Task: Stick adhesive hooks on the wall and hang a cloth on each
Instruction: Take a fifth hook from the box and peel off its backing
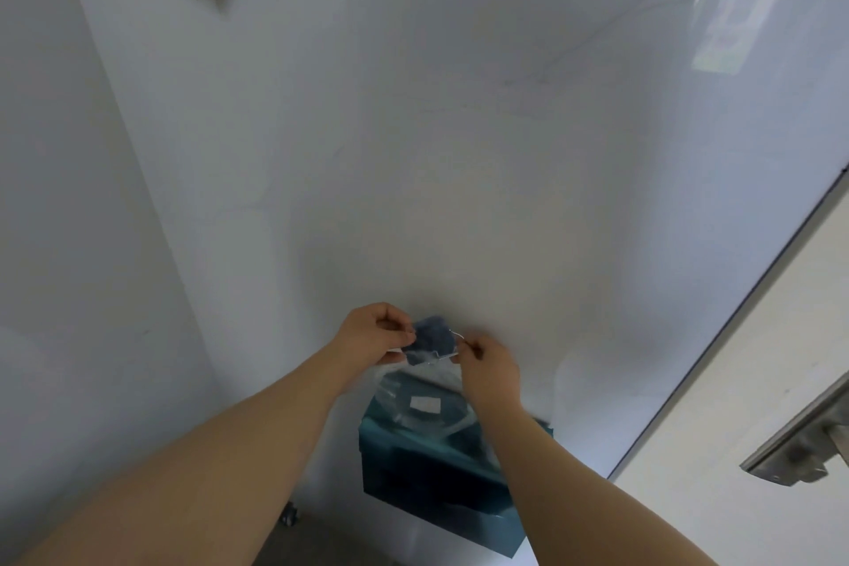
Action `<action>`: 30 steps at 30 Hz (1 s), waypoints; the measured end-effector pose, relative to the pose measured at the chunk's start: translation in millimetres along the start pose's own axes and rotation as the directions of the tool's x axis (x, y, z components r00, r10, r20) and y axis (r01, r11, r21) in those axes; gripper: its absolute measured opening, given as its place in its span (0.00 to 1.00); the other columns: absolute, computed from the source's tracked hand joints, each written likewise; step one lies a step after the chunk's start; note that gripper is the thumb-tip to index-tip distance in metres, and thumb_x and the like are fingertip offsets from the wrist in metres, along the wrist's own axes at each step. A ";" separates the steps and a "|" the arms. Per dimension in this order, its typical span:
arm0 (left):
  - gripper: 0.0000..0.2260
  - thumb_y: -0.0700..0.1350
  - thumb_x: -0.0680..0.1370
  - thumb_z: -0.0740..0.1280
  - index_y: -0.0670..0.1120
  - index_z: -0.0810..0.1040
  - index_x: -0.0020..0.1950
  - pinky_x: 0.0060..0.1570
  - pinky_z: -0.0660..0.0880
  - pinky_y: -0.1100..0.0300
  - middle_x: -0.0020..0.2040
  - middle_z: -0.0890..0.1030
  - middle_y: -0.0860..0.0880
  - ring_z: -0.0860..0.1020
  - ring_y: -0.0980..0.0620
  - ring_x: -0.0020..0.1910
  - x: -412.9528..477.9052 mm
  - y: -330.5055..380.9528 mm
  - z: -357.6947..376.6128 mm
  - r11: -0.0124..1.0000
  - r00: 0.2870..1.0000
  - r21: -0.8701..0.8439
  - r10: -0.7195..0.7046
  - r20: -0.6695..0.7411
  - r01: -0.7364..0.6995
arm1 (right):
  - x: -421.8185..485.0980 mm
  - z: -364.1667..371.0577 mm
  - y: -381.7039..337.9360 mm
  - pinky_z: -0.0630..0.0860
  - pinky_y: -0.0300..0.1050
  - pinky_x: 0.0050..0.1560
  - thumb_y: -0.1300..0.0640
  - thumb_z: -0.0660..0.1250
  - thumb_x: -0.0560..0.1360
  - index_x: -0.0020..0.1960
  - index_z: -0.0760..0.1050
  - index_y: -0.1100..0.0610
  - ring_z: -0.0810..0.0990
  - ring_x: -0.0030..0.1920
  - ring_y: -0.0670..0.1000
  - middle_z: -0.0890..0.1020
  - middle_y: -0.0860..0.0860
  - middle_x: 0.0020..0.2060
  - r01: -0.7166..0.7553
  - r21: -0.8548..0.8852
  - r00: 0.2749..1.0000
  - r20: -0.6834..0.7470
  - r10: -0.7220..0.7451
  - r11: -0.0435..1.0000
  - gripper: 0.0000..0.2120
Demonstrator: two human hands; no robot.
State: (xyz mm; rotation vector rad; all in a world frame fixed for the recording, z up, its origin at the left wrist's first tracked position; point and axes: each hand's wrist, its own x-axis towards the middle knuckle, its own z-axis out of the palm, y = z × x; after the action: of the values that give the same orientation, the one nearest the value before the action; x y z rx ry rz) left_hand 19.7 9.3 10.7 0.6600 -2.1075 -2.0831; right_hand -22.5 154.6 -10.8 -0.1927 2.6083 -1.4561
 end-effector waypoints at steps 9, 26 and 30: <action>0.11 0.28 0.76 0.58 0.41 0.73 0.40 0.47 0.76 0.57 0.39 0.76 0.43 0.75 0.50 0.39 0.1 18.6 14.2 0.966 0.996 -0.244 -0.085 -0.014 0.079 | 2.9 -10.3 -13.9 0.71 0.40 0.38 0.59 0.60 0.79 0.42 0.73 0.53 0.78 0.40 0.52 0.80 0.51 0.38 -0.030 0.323 0.999 -0.015 0.037 0.946 0.08; 0.21 0.26 0.72 0.66 0.37 0.72 0.64 0.48 0.76 0.57 0.58 0.76 0.36 0.76 0.42 0.52 -14.8 35.1 9.6 0.946 0.982 -0.272 -0.189 -0.021 0.177 | 0.3 -8.1 -39.5 0.81 0.42 0.41 0.64 0.62 0.78 0.39 0.75 0.58 0.81 0.38 0.53 0.80 0.57 0.36 -0.118 0.622 0.993 0.098 0.072 0.774 0.09; 0.22 0.26 0.71 0.66 0.40 0.72 0.64 0.37 0.79 0.61 0.45 0.78 0.41 0.78 0.47 0.42 -20.9 43.5 -5.6 0.956 0.988 -0.250 -0.144 0.053 0.153 | -3.0 -11.2 -45.6 0.80 0.36 0.32 0.63 0.62 0.78 0.39 0.73 0.60 0.79 0.33 0.51 0.79 0.55 0.33 -0.132 0.685 0.991 0.090 0.097 0.716 0.09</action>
State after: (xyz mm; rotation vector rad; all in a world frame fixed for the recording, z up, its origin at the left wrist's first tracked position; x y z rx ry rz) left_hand 30.7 10.5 58.0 0.7723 -1.8111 -2.4052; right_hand -19.9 140.7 34.1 0.0299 1.8070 -2.2094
